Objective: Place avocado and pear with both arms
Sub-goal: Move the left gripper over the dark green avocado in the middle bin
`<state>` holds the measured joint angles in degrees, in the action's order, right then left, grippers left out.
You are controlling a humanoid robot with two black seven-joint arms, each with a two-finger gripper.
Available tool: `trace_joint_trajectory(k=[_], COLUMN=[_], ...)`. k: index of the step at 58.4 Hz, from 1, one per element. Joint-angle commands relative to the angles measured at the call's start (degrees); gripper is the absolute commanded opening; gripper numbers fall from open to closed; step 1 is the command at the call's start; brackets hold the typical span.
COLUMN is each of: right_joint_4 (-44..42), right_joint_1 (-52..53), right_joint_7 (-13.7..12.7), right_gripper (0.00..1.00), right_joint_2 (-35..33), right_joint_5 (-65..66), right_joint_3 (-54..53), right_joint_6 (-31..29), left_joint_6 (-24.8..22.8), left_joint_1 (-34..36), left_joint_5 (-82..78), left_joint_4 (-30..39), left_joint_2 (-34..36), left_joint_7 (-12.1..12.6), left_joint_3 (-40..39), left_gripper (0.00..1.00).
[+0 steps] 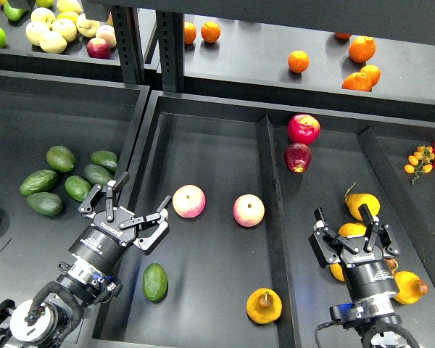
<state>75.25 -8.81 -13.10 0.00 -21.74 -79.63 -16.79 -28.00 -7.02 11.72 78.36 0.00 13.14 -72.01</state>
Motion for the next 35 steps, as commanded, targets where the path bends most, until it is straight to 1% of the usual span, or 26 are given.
trace_joint_trajectory(k=[1, 4, 11, 15, 17, 18, 24, 31, 33, 35], right_joint_4=[-0.01, -0.01, -0.01, -0.01, -0.10, -0.10, -0.19, -0.36, -0.45, -0.54], right_joint_1=[0.72, 1.25, 2.74, 3.89, 4.68, 5.81, 7.93, 10.48, 11.01, 11.54], right_joint_7=[0.00, 0.00, 0.18, 0.36, 0.36, 0.36, 0.36, 0.45, 0.45, 0.45], right_gripper=[0.99, 0.99, 0.99, 0.99, 0.99, 0.99, 0.99, 0.99, 0.99, 0.99], right_joint_2=[0.00, 0.00, 0.00, 0.00, 0.00, 0.00, 0.00, 0.00, 0.00, 0.00], right_joint_5=[0.03, 0.03, 0.12, 0.03, 0.03, 0.03, 0.03, 0.03, 0.12, 0.12], right_joint_3=[-0.09, -0.27, -0.71, -1.06, -1.58, -2.02, -2.20, -2.99, -2.99, -3.25], right_joint_6=[0.09, 0.18, 2.02, 3.25, 4.04, 4.83, 7.03, 8.61, 9.05, 9.67], left_joint_6=[0.00, 0.00, 0.00, 0.00, 0.00, 0.00, 0.00, 0.00, 0.00, 0.00], left_joint_1=[0.17, 0.26, 2.01, 3.59, 5.08, 7.27, 12.82, 20.28, 21.69, 23.37], left_joint_5=[-1.87, -2.92, -6.96, -9.08, -10.65, -12.49, -14.44, -14.71, -14.79, -14.97], left_joint_4=[-0.05, -0.05, 0.21, 0.30, 0.39, 0.39, 0.39, 0.21, 0.13, -0.05], left_joint_2=[0.00, 0.00, 0.00, 0.00, 2.10, 5.15, 12.47, 21.78, 23.28, 24.52], left_joint_7=[0.21, 1.09, 4.78, 6.45, 7.50, 8.47, 10.41, 14.18, 14.86, 14.86], left_joint_3=[-0.06, -0.06, 0.12, 0.38, 0.91, 1.34, 3.81, 9.69, 11.09, 12.95], left_gripper=[0.99, 0.99, 0.99, 0.99, 0.99, 0.99, 0.99, 0.99, 0.99, 0.99])
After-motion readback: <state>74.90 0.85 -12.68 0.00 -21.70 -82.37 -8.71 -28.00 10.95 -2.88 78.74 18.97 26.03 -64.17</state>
